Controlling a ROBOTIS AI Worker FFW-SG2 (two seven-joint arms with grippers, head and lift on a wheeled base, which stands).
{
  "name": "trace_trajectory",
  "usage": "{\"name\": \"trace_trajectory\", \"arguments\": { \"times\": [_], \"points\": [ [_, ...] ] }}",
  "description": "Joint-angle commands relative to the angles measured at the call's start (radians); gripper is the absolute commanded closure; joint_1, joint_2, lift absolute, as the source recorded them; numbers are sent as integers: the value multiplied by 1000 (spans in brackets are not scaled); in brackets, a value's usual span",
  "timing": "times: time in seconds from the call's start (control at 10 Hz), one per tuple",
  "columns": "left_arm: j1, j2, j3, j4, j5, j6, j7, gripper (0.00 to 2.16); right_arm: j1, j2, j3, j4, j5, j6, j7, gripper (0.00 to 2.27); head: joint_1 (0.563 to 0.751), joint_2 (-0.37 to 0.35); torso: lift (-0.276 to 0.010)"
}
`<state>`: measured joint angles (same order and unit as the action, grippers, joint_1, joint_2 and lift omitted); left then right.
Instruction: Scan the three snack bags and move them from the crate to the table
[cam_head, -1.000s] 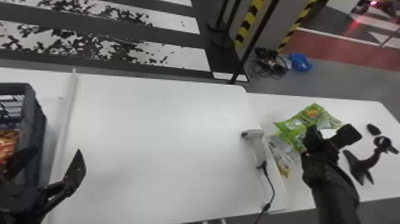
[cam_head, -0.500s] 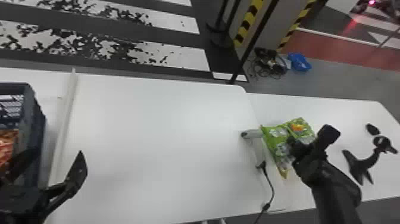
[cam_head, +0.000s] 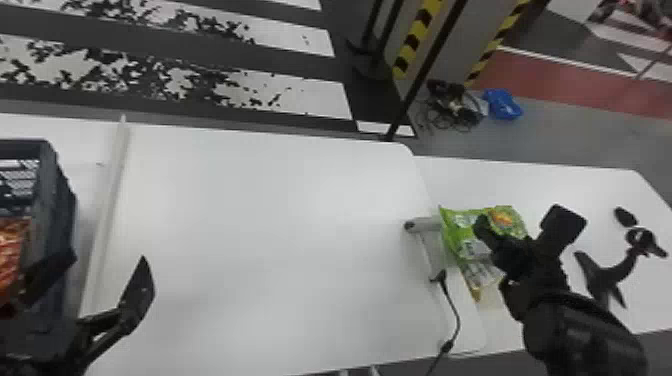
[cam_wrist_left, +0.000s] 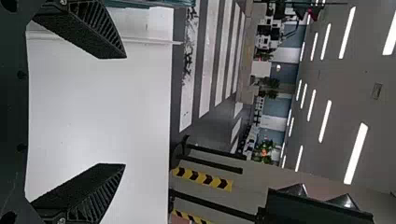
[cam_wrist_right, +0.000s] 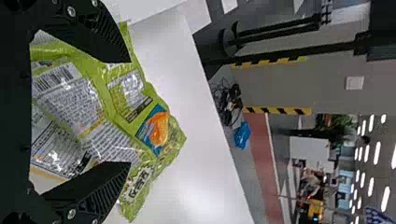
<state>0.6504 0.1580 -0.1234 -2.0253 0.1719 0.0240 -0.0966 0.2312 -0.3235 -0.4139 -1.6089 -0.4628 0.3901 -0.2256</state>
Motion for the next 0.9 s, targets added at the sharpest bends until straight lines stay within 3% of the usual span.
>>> {"name": "trace_trajectory", "arguments": {
  "times": [0.0, 0.2, 0.4, 0.6, 0.8],
  "points": [
    [0, 0, -7, -7, 0, 0, 0, 36, 96, 32, 15, -181, 15, -7, 8, 76, 695, -350, -62],
    [2, 0, -15, -12, -5, 0, 0, 36, 194, 86, 50, -344, 32, -7, 117, 80, 695, -350, -62],
    [3, 0, -22, -16, -9, 0, 1, 36, 244, 126, 170, -416, 90, -23, 115, 80, 695, -350, -62],
    [22, 0, -22, -44, -9, 3, 1, 36, 313, 150, 322, -427, 173, -228, 112, 80, 695, -336, -62],
    [46, 0, -22, -79, -9, 3, 1, 36, 384, 161, 428, -433, 225, -382, 104, 80, 695, -233, -62]
  ]
}}
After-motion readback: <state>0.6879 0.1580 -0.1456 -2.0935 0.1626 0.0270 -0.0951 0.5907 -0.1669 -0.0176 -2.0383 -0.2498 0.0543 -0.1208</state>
